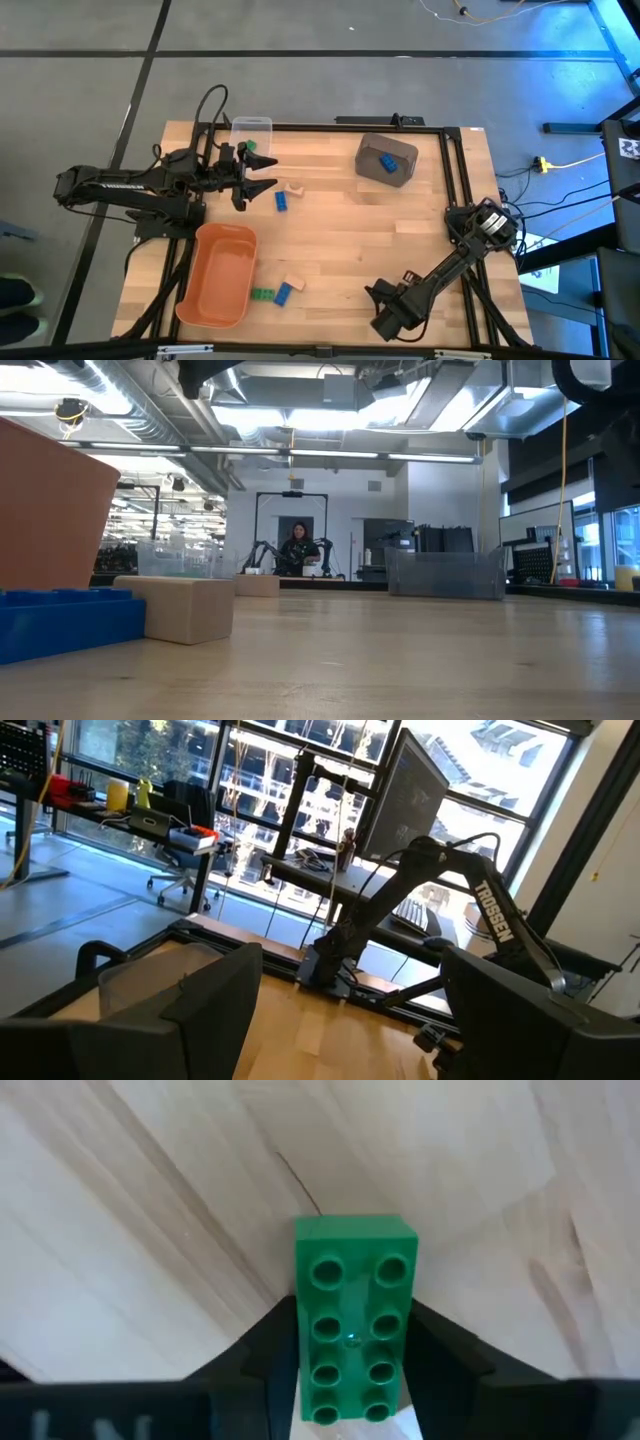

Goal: Sort & place blocks by color
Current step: Put the right green game piece into the transparent bin

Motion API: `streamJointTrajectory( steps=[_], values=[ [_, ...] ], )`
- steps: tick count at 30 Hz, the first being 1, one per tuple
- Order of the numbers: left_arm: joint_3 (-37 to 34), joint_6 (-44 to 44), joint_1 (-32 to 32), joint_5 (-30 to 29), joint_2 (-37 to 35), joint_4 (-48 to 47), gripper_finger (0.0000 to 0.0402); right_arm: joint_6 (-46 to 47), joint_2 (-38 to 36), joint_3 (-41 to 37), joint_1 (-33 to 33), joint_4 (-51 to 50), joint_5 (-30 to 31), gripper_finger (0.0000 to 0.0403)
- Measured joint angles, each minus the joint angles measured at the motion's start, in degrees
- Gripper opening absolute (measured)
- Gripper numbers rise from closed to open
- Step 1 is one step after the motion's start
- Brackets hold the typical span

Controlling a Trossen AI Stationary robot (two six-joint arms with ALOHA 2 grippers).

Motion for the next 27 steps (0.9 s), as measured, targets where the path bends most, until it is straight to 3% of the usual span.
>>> streamJointTrajectory(
  steps=[5, 14, 21, 27],
  values=[
    [0.0, 0.0, 0.0, 0.0, 0.0, 0.0, 0.0300, -3.7, -3.1, -0.2, 0.0, 0.1, 4.9, 0.0139],
    [0.0, 0.0, 0.0, -1.3, 0.0, 0.0, 0.0300, -6.6, -15.9, -5.7, -1.0, 8.5, 22.3, 0.0139],
    [0.0, 0.0, 0.0, -1.3, 0.0, 0.3, 0.0300, -8.3, -27.9, -19.8, -3.1, 31.9, 32.5, 0.0139],
    [0.0, 0.0, 0.0, 0.1, 0.0, 0.3, 0.0300, -15.8, -32.2, -29.5, -7.5, 55.0, 33.6, 0.0139]
  ],
)
